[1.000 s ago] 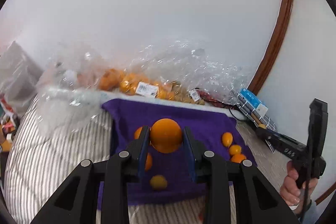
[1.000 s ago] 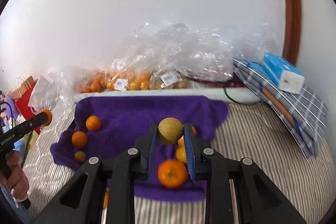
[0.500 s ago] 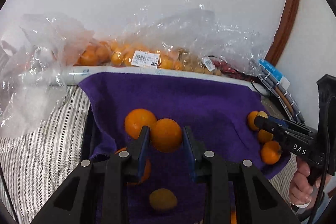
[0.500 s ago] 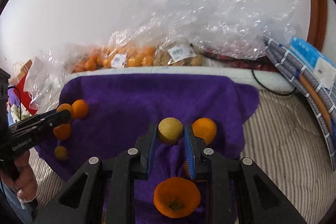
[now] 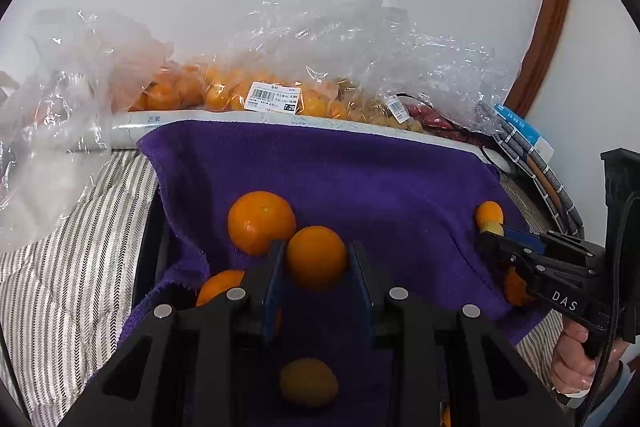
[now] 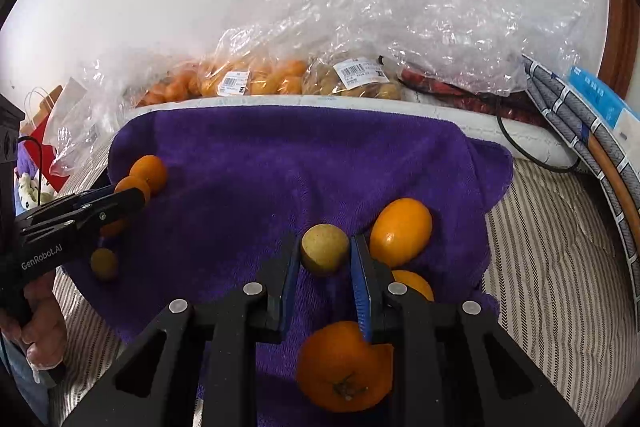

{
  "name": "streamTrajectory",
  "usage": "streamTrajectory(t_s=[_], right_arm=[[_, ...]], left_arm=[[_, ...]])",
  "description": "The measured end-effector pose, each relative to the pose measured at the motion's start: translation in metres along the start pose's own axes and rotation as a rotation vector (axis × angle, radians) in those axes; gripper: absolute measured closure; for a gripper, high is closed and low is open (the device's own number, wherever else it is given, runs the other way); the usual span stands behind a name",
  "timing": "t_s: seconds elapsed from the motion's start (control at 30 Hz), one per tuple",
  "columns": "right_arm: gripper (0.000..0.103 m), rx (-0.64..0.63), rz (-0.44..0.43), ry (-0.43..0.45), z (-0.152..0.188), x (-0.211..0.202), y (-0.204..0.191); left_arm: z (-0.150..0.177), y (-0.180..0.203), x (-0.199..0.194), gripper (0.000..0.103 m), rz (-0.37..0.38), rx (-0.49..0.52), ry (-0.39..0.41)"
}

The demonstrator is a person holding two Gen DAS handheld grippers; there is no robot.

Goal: Organize fruits
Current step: 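Lower both fruits onto the towel and open both tools, then grasp an orange on the bed with the right tool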

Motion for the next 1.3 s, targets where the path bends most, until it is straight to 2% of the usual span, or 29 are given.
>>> streamTrajectory(t_s=[0.3,0.43,0.5,0.6,0.77,0.97,1.03,1.1,1.2,1.3], right_arm=[[0.064,-0.019,0.022,0.032,0.001,-0.006,-0.003],[0.051,0.02,0.032,0.078,-0.002,-0.018,0.002],[0.046,0.029,0.07,0.111,-0.005,-0.028,0.006],[0.046,0.045,0.127,0.112,-0.004,-0.041,0.008],[0.046,0.055,0.126,0.079,0.014,-0.069,-0.004],[0.062,0.055,0.027,0.046,0.051,-0.089,-0.039],[0.066,0.038,0.015,0.02,0.064,-0.088,-0.052],[0.066,0.026,-0.019,-0.002,0.074,-0.086,-0.061],[0.066,0.003,-0.065,-0.025,0.085,-0.082,-0.071],[0.066,-0.036,-0.066,-0.05,0.093,-0.074,-0.079]], left_arm=[[-0.001,-0.001,0.0,0.072,0.0,-0.006,0.004],[-0.002,0.0,-0.004,0.061,0.007,-0.008,0.018],[-0.003,0.002,-0.008,0.06,-0.016,0.011,0.04],[-0.005,0.001,-0.013,0.06,-0.021,0.011,0.062],[-0.009,-0.001,-0.028,0.059,-0.023,0.004,0.096],[-0.016,-0.001,-0.055,0.059,-0.038,-0.021,0.142],[-0.014,-0.001,-0.063,0.059,-0.057,-0.027,0.126],[-0.006,-0.005,-0.076,0.059,-0.057,-0.026,0.107],[0.011,-0.016,-0.09,0.059,-0.099,-0.003,0.098],[0.032,-0.032,-0.099,0.057,-0.097,-0.013,0.096]])
Point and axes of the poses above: each gripper's, at about its wrist camera, not at the fingertips, and x roughly the way its jaws point, y to its right, z to its underside, the point moved 5 cm from there along x, roughly the way its jaws point, and after that the axes turned 1 degree about -x, right-handed, at the moved point
